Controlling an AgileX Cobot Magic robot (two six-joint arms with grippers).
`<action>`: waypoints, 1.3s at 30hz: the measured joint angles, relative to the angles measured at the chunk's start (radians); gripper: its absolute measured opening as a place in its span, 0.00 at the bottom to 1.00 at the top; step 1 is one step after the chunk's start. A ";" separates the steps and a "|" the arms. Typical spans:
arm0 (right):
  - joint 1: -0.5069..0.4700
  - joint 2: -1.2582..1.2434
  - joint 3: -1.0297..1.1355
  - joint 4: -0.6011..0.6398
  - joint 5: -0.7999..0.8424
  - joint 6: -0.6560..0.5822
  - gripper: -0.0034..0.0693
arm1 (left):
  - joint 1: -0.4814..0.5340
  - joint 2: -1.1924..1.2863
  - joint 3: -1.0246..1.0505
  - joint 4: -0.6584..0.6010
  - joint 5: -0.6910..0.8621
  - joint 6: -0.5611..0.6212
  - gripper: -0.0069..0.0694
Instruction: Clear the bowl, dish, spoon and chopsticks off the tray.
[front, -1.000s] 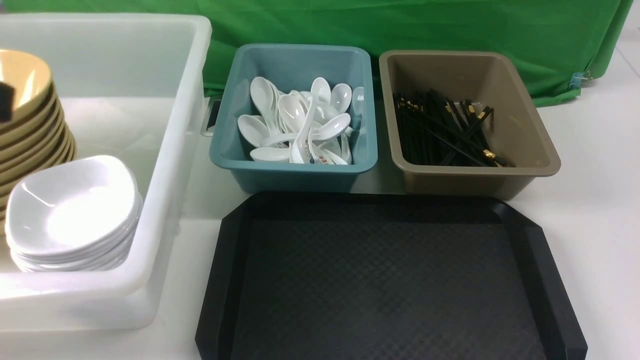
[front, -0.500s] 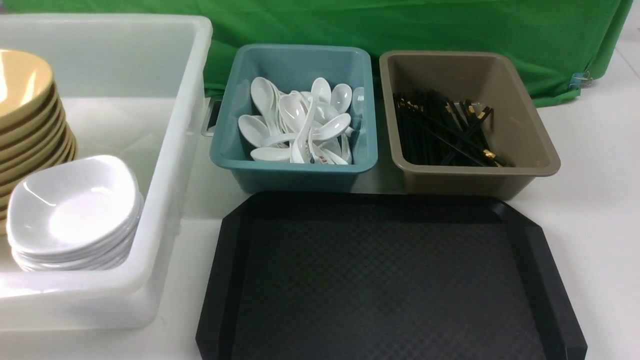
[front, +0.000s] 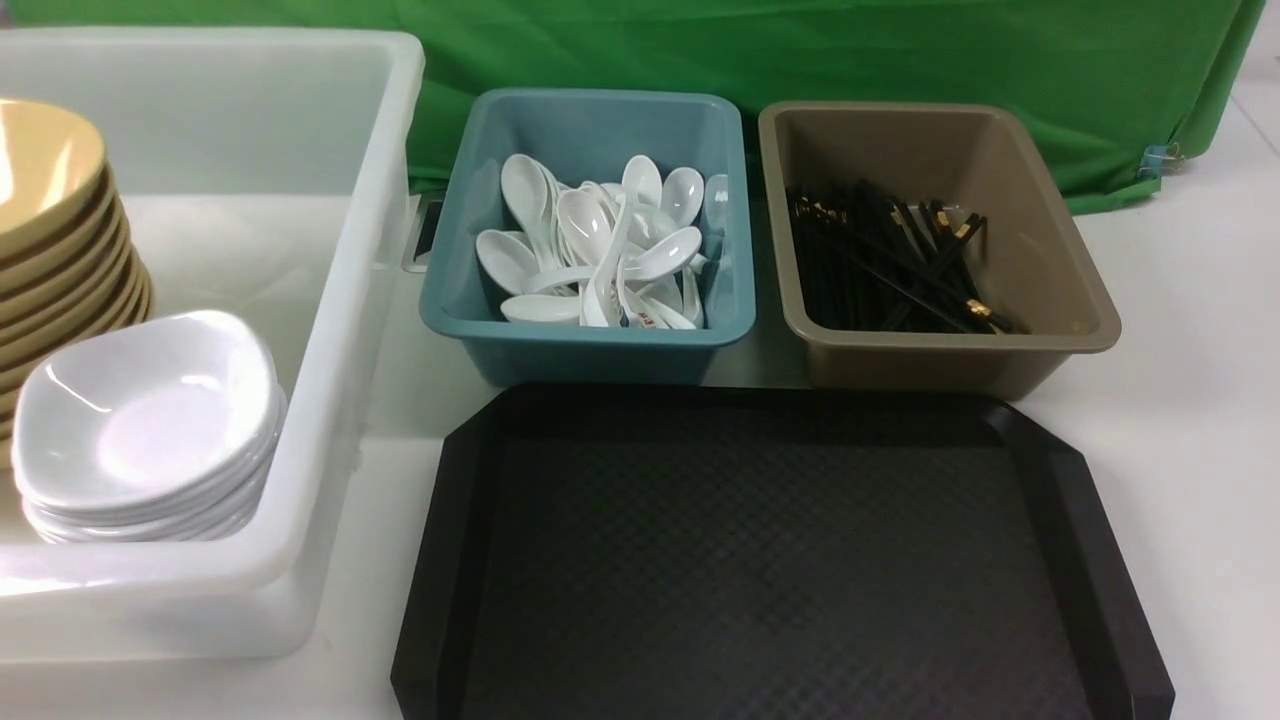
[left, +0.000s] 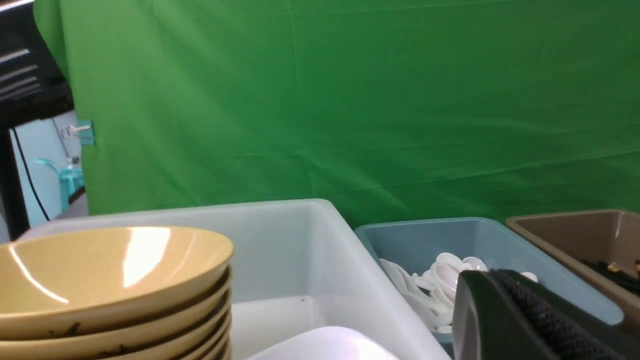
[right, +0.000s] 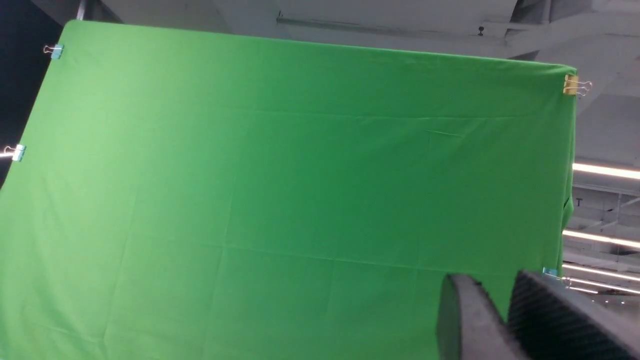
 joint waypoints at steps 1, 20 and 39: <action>0.000 0.000 0.000 0.000 0.000 0.000 0.24 | 0.000 0.000 0.000 0.007 0.000 0.000 0.09; 0.000 0.000 0.000 0.000 0.000 0.000 0.29 | 0.128 -0.050 0.191 0.018 0.012 -0.041 0.09; 0.000 0.000 0.000 0.000 -0.001 0.000 0.35 | 0.161 -0.053 0.290 0.054 0.104 -0.048 0.09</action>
